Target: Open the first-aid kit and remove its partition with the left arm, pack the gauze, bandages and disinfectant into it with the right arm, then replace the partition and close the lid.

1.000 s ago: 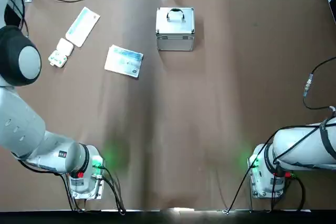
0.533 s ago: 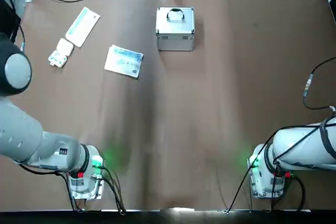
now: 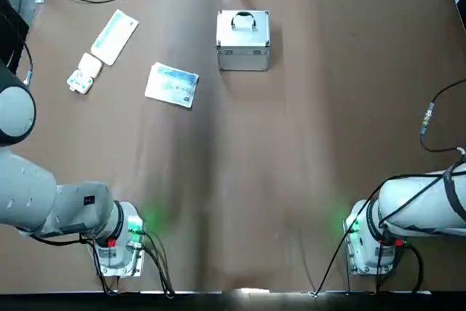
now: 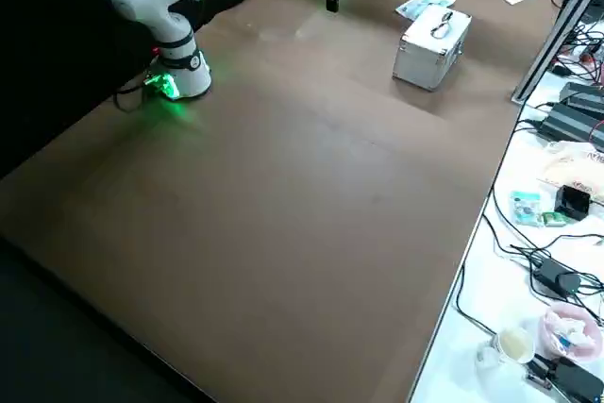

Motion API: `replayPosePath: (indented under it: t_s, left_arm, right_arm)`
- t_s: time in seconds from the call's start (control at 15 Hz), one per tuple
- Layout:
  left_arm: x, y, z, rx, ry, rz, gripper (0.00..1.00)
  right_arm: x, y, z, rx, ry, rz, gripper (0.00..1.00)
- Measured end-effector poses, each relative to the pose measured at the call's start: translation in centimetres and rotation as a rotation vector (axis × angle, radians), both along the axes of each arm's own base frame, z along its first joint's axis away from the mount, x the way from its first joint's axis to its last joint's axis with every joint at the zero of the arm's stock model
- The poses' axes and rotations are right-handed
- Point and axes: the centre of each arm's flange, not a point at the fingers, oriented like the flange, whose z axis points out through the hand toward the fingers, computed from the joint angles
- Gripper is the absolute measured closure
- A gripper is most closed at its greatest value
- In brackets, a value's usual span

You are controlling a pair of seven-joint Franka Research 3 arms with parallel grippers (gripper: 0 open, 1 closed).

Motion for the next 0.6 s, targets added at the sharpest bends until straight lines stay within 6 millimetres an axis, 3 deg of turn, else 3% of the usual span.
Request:
replayPosePath:
  t_s: [0.6]
  left_arm:
    - [-0.02,-0.15,-0.33,0.079,-0.001,-0.015,0.0]
  right_arm:
    - [0.0,0.03,0.0,0.0,0.0,0.001,0.0]
